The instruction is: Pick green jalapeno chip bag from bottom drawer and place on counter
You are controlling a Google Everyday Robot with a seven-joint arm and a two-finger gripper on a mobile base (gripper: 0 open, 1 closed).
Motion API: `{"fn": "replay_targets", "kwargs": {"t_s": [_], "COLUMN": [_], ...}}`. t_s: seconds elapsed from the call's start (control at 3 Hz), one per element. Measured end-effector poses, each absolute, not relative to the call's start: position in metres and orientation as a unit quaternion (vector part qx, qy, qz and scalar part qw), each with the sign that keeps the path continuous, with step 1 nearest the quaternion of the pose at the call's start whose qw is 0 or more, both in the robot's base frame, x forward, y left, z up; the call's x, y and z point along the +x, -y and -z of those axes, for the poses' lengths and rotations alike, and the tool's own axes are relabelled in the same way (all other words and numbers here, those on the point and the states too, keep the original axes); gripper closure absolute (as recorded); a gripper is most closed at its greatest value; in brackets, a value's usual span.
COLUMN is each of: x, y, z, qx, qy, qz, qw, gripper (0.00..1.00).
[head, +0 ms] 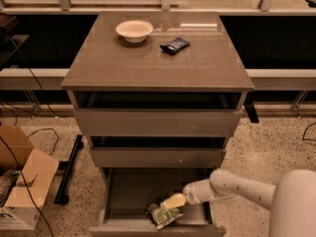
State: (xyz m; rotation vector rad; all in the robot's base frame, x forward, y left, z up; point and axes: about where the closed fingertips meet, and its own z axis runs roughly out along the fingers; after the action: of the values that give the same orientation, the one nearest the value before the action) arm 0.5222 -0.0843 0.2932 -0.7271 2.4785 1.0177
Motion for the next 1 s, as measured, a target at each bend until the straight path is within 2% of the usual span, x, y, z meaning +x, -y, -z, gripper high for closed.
{"fn": "replay_targets", "kwargs": {"t_s": [0.67, 1.0], "x": [0.512, 0.508], "y": [0.075, 0.072], "z": [-0.204, -0.189], "qx": [-0.188, -0.169], "qy": [-0.895, -0.895], "qz": [-0.385, -0.398], "qw": [0.127, 0.11], "gripper": [0.03, 0.26]}}
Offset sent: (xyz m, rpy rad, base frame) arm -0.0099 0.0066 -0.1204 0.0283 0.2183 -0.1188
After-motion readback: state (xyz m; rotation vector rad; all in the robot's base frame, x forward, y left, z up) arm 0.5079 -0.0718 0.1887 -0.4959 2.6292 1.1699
